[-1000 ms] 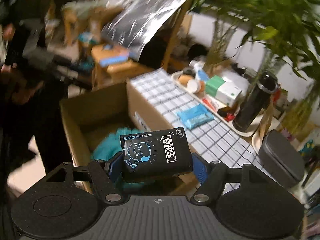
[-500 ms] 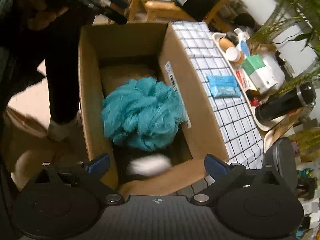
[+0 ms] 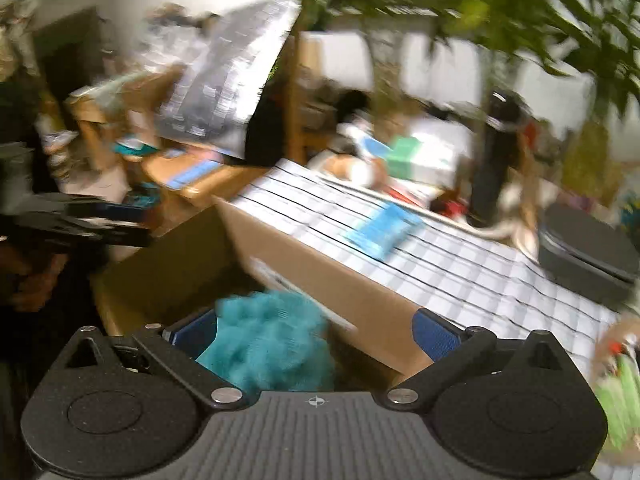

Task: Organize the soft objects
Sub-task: 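Move both tools back over the table toward the white cable, then close the right gripper on the white cable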

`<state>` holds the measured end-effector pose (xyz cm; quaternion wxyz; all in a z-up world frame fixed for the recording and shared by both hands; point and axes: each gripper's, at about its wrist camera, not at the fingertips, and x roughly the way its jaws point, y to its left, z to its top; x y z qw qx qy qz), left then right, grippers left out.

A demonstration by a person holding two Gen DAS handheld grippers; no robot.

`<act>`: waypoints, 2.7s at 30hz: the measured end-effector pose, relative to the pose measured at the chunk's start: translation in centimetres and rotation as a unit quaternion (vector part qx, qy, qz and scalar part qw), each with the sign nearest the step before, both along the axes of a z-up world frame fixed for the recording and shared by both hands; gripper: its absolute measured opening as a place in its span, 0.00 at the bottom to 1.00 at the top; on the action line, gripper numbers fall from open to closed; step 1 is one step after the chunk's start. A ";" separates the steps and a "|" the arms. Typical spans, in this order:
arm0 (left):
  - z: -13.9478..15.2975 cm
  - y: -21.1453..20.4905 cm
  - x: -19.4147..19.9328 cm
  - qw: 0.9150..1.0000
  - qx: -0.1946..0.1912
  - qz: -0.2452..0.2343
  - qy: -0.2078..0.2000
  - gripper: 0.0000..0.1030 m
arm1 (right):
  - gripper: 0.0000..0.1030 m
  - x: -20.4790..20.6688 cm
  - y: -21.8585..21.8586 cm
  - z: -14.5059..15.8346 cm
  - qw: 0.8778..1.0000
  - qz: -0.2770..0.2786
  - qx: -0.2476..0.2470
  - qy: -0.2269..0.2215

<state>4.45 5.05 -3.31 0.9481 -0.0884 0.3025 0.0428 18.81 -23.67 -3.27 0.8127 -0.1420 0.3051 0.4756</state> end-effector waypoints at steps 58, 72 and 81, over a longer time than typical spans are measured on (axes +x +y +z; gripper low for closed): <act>-3.8 7.2 14.7 0.989 -0.115 -0.024 0.092 0.63 | 1.00 12.2 2.7 -4.4 0.989 -0.138 -0.011 0.051; -3.6 7.3 14.5 0.988 -0.124 -0.025 0.084 0.63 | 0.70 19.7 5.3 -8.5 0.989 0.036 -0.023 0.140; -3.8 7.3 14.7 0.988 -0.126 -0.023 0.091 0.63 | 0.56 20.3 8.9 -13.3 0.974 0.160 -0.058 0.148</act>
